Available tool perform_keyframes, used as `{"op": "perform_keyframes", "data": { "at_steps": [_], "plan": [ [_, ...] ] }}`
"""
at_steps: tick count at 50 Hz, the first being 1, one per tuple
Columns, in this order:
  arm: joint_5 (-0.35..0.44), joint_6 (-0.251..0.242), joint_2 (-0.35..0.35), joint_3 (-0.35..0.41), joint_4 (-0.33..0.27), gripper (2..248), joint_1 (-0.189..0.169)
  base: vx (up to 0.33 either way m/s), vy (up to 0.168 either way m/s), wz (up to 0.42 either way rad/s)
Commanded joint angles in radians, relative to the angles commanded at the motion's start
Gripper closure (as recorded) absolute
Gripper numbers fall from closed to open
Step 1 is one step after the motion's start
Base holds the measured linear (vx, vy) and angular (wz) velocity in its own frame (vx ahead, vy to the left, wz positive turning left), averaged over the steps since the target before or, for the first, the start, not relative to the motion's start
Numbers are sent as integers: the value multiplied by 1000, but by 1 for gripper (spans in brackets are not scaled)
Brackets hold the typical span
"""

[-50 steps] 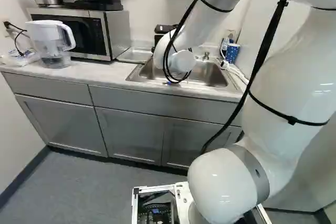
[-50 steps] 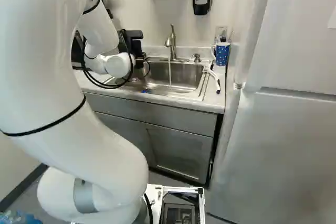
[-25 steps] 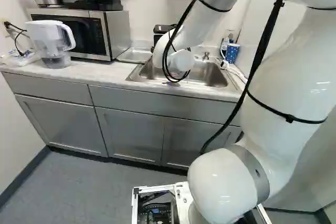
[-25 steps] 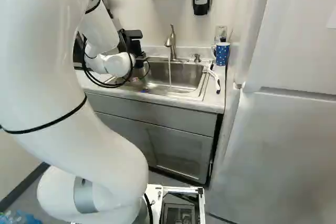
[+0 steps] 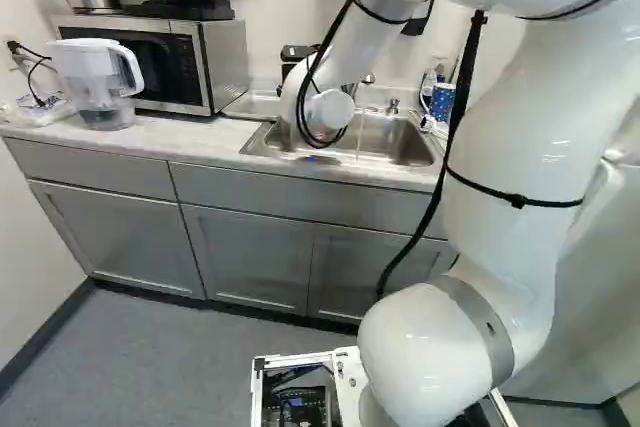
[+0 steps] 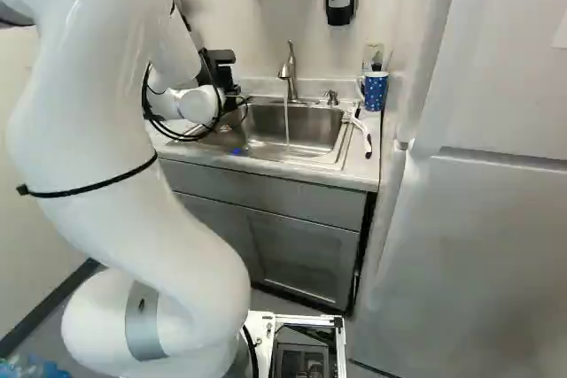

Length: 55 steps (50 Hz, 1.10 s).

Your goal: Rinse the cup and place it in the tray

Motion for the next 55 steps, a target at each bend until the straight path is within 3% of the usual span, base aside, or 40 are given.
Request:
{"op": "perform_keyframes", "data": {
  "at_steps": [28, 55],
  "plan": [
    [0, 0, -123, -139, 0, 127, 54, 0, 0, 0],
    [7, 0, -261, -289, 0, 127, 83, 0, 0, 0]
  ]
}}
